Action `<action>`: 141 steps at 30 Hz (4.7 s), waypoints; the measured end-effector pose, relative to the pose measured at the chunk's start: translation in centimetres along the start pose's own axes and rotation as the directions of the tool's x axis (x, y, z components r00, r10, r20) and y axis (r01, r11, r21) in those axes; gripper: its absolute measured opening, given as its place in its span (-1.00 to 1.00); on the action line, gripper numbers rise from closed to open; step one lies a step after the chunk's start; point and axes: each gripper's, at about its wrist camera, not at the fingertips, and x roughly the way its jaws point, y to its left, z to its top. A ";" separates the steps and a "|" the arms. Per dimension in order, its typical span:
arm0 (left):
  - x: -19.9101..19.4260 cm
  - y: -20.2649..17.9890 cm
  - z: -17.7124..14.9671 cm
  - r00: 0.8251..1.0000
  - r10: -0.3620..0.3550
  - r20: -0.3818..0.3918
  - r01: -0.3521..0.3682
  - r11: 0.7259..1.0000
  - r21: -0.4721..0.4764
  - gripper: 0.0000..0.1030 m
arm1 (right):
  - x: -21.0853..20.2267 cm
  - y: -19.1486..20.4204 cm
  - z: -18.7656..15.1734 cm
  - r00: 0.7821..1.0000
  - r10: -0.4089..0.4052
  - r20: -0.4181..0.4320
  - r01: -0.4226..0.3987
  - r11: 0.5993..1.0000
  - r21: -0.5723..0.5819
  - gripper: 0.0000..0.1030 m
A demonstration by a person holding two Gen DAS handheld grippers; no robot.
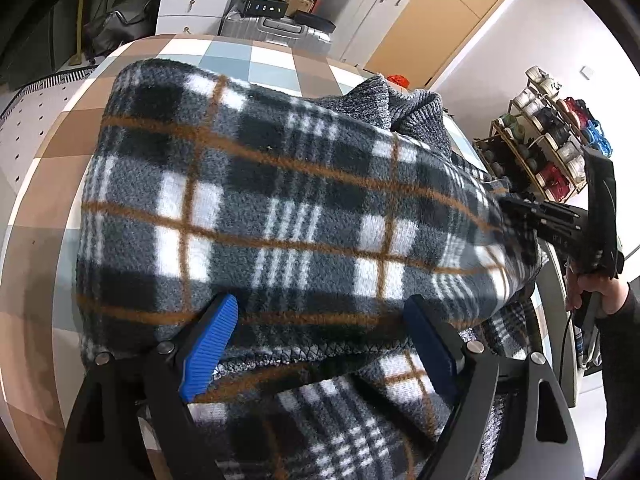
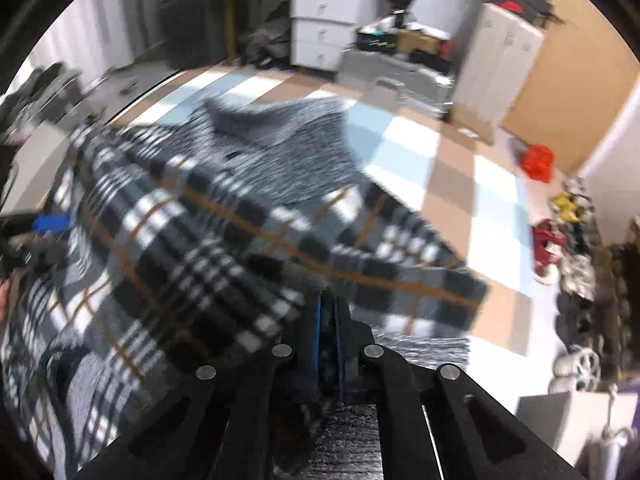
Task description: Fold large clothes
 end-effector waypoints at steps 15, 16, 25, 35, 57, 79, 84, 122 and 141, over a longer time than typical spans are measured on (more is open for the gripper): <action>-0.7 0.8 0.2 1.000 -0.024 -0.018 0.023 0.999 -0.048 0.59 | 0.5 -3.7 -0.2 0.998 -0.030 -0.064 0.043 0.975 0.216 -0.88; -0.8 1.0 0.2 0.999 -0.029 -0.019 0.028 0.998 -0.061 0.58 | -1.1 -3.8 0.0 1.000 0.007 -0.013 -0.004 0.970 0.245 -0.87; -0.6 0.7 0.0 1.000 -0.006 -0.017 0.005 0.999 -0.054 0.59 | -1.8 2.8 0.5 0.971 0.225 0.076 -0.236 0.952 0.197 0.97; -0.1 -1.1 -0.2 0.996 0.084 -0.035 -0.082 0.996 0.036 0.59 | 2.1 6.7 -0.3 0.996 -0.046 -0.081 0.050 0.998 0.045 0.94; -1.3 -6.4 2.7 0.994 -0.100 -0.046 0.101 0.994 0.029 0.59 | -0.7 5.4 3.2 0.995 -0.019 0.094 0.006 0.990 0.142 1.00; 8.7 -7.3 13.6 0.894 0.375 -0.244 -0.332 0.922 0.198 0.81 | -3.5 -4.9 8.9 0.988 0.150 0.043 -0.155 0.906 0.393 1.00; 12.7 -4.8 15.2 0.921 0.254 -0.295 -0.242 0.967 0.080 0.80 | 3.2 -4.3 13.8 0.985 0.156 -0.068 -0.118 0.913 0.392 1.00; 3.7 -5.1 17.3 0.997 0.067 -0.032 -0.069 0.996 -0.064 -0.91 | -0.1 1.6 12.1 0.998 -0.039 0.057 0.032 0.992 0.118 -0.74; -1.9 -9.1 -9.1 0.990 -0.139 0.034 0.142 0.983 -0.113 -0.92 | -9.2 10.5 -14.0 0.975 0.157 0.157 -0.208 0.893 0.400 -0.73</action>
